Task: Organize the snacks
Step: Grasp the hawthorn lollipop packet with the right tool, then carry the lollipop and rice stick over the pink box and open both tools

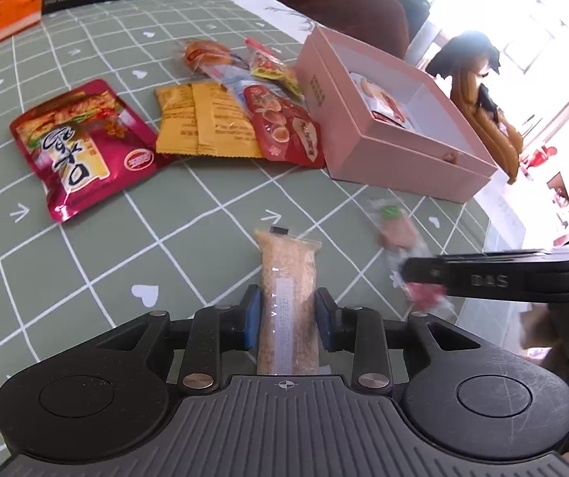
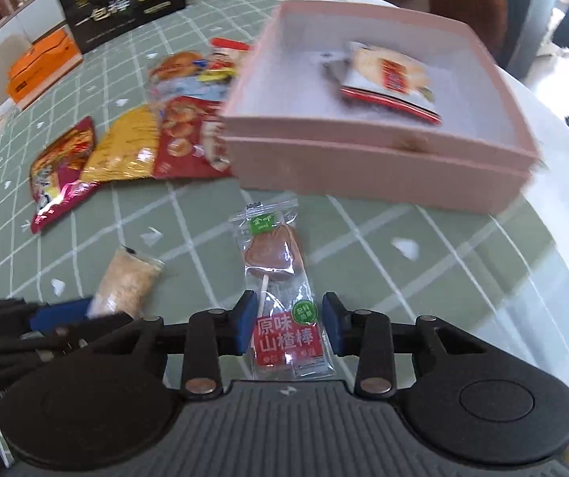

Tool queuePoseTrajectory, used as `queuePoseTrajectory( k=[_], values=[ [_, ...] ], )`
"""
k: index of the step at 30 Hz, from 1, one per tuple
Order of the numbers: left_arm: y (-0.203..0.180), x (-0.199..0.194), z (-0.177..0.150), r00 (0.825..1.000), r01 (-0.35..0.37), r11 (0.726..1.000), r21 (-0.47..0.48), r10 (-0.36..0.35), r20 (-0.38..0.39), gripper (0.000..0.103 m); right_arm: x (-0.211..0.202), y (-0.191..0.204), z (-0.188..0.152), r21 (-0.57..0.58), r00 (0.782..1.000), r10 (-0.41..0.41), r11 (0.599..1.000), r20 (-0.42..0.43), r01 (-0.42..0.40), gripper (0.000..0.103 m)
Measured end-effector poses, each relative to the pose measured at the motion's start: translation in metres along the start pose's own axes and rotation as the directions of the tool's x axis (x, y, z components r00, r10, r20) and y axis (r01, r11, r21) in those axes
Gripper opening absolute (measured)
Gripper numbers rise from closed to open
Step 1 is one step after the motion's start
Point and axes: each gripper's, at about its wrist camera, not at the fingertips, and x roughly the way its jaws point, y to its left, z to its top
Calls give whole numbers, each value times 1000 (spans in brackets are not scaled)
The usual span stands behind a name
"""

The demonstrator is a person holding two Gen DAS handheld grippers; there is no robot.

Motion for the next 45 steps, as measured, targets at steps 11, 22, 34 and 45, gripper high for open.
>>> queuePoseTrajectory(
  k=[11, 22, 34, 45],
  values=[
    [-18, 11, -2, 999, 38, 996, 75, -39, 24, 34, -12, -41, -19, 80, 998, -63, 995, 26, 61, 46],
    [-25, 13, -11, 995, 71, 993, 95, -77, 64, 34, -4, -32, -16, 73, 992, -127, 989, 10, 126, 66],
    [-48, 13, -17, 997, -51, 994, 92, 45, 64, 35, -4, -41, -19, -57, 996, -51, 997, 79, 56, 71],
    [-49, 17, -7, 997, -66, 996, 52, 64, 31, 35, 3, -48, -8, -61, 988, -44, 997, 149, 54, 63]
  ],
)
